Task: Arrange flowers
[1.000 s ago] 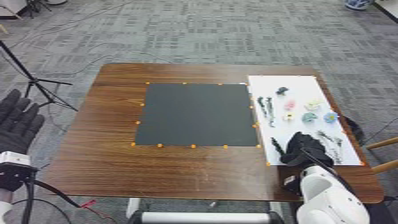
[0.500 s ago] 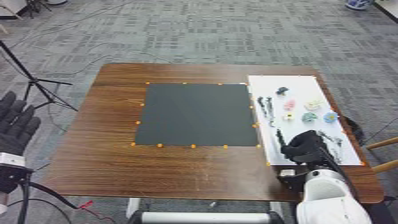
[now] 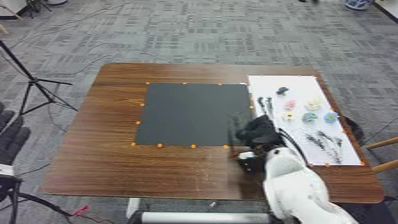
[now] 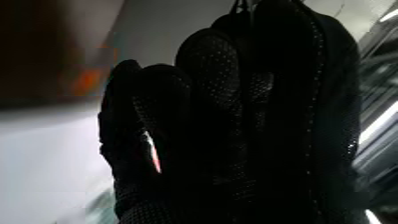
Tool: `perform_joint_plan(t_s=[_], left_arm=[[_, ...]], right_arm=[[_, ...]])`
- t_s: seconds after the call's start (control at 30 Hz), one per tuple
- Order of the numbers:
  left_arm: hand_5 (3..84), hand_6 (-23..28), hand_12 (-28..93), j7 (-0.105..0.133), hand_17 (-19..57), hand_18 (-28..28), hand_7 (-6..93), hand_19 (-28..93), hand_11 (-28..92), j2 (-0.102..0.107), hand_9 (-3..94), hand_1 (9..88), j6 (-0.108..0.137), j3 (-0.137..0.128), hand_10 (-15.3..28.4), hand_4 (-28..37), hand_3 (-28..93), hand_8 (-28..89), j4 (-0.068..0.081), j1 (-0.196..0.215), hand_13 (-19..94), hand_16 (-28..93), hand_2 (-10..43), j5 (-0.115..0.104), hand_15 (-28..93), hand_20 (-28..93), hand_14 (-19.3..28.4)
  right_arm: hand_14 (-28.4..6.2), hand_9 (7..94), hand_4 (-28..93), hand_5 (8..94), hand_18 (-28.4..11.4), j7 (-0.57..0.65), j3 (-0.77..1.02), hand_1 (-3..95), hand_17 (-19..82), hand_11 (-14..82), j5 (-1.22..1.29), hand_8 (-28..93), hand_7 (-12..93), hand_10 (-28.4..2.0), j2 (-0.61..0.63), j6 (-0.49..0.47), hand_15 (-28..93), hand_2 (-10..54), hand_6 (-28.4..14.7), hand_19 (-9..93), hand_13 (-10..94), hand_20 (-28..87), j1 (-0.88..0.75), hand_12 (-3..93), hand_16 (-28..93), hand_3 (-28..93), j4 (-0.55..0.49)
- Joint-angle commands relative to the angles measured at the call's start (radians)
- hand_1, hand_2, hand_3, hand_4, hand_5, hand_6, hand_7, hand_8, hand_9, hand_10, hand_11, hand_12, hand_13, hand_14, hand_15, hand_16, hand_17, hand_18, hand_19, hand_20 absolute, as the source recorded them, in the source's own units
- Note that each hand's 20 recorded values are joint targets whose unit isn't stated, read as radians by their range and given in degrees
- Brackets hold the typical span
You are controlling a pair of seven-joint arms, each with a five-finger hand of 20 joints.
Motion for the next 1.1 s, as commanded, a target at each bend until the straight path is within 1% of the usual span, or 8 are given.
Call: perform_joint_plan(t_s=[0.03, 0.13, 0.37, 0.47, 0.67, 0.73, 0.83, 1.1], left_arm=[[32.3, 6.1, 10, 0.018, -1.6, 6.4, 4.2, 8, 5, -0.004, 26.1, 35.4, -0.002, 0.016, 10.8, -28.2, 22, -6, -0.001, 0.013, 18, -2, 24.2, -0.016, 8, 11, 9.4], [32.3, 6.2, 11, 0.025, -1.5, 6.5, 3.7, 8, 5, 0.006, 26.2, 36.7, 0.000, 0.022, 10.9, -24.8, 15, -6, -0.003, 0.016, 18, -1, 25.1, -0.019, 8, 11, 9.6], [32.3, 6.0, 11, 0.022, -1.6, 6.4, 4.3, 8, 5, 0.014, 26.2, 35.2, 0.008, 0.024, 10.7, -27.9, 24, -6, -0.006, 0.018, 18, -1, 23.0, -0.016, 8, 11, 9.4], [32.3, 6.0, 11, 0.040, -1.7, 6.4, 4.3, 8, 5, 0.019, 26.1, 35.3, 0.016, 0.039, 10.7, -28.1, 25, -6, -0.009, 0.026, 18, -1, 22.9, -0.028, 8, 11, 9.5], [32.3, 5.9, 11, 0.027, -1.7, 6.4, 4.7, 8, 5, 0.050, 26.1, 34.3, 0.025, 0.067, 10.7, -28.2, 29, -6, 0.004, -0.007, 18, -1, 22.5, -0.020, 9, 11, 9.4], [32.3, 5.9, 11, 0.008, -1.7, 6.4, 4.7, 9, 5, 0.049, 26.0, 34.4, 0.036, 0.072, 10.7, -28.3, 29, -6, 0.001, -0.009, 18, -1, 22.4, 0.015, 9, 11, 9.4], [32.3, 5.9, 11, 0.006, -1.7, 6.3, 4.9, 9, 6, 0.055, 26.0, 32.7, 0.035, 0.078, 10.6, -28.3, 33, -6, 0.001, -0.016, 18, -2, 22.0, 0.007, 9, 11, 9.3], [32.3, 6.1, 11, -0.025, -1.6, 6.1, 5.2, 9, 6, 0.066, 25.8, 28.8, 0.037, 0.114, 10.8, -28.3, 44, -6, 0.014, -0.072, 17, -2, 20.8, 0.033, 10, 11, 9.2]], right_arm=[[-15.9, 86.9, 69, 78.2, -28.2, -0.024, -0.216, 80.6, 30, 30.8, -0.027, 20, 48, -9.1, -0.107, 0.006, 67, -9.5, 1.3, 76, 69, 37, 0.310, 54.7, 38, -28, 0.062], [-15.8, 86.5, 69, 77.9, -28.2, -0.017, -0.287, 80.4, 30, 32.0, -0.021, 19, 48, -9.1, -0.145, -0.025, 68, -9.5, 1.3, 77, 69, 37, 0.374, 54.6, 39, -28, 0.110], [-16.0, 86.1, 69, 77.6, -28.3, 0.002, -0.453, 80.4, 30, 33.4, -0.067, 19, 50, -9.5, -0.229, -0.049, 68, -9.5, 1.5, 77, 68, 37, 0.490, 53.8, 39, -28, 0.218], [-16.0, 85.9, 69, 77.6, -28.3, -0.035, -0.541, 80.4, 30, 33.9, -0.147, 18, 50, -9.4, -0.257, -0.007, 68, -9.5, 1.5, 77, 68, 37, 0.531, 53.6, 39, -28, 0.291], [-16.1, 85.8, 69, 77.4, -28.4, -0.058, -0.630, 80.4, 30, 35.4, -0.245, 17, 51, -9.6, -0.304, 0.023, 69, -9.5, 1.9, 77, 68, 37, 0.558, 53.2, 39, -28, 0.386], [-16.1, 85.8, 69, 77.4, -28.4, -0.048, -0.649, 80.3, 30, 35.8, -0.274, 17, 51, -9.7, -0.311, 0.019, 69, -9.5, 2.0, 77, 68, 37, 0.558, 53.1, 39, -28, 0.389], [-16.2, 85.7, 69, 77.6, -28.4, -0.029, -0.665, 80.3, 30, 36.2, -0.299, 17, 51, -9.7, -0.323, -0.004, 69, -9.5, 2.2, 77, 68, 37, 0.556, 53.0, 39, -28, 0.396], [-16.2, 85.2, 61, 78.2, -28.4, -0.036, -0.637, 82.7, 30, 37.2, -0.346, 16, 49, -10.2, -0.367, -0.067, 69, -9.5, 1.9, 77, 68, 37, 0.506, 52.4, 39, -28, 0.457]])
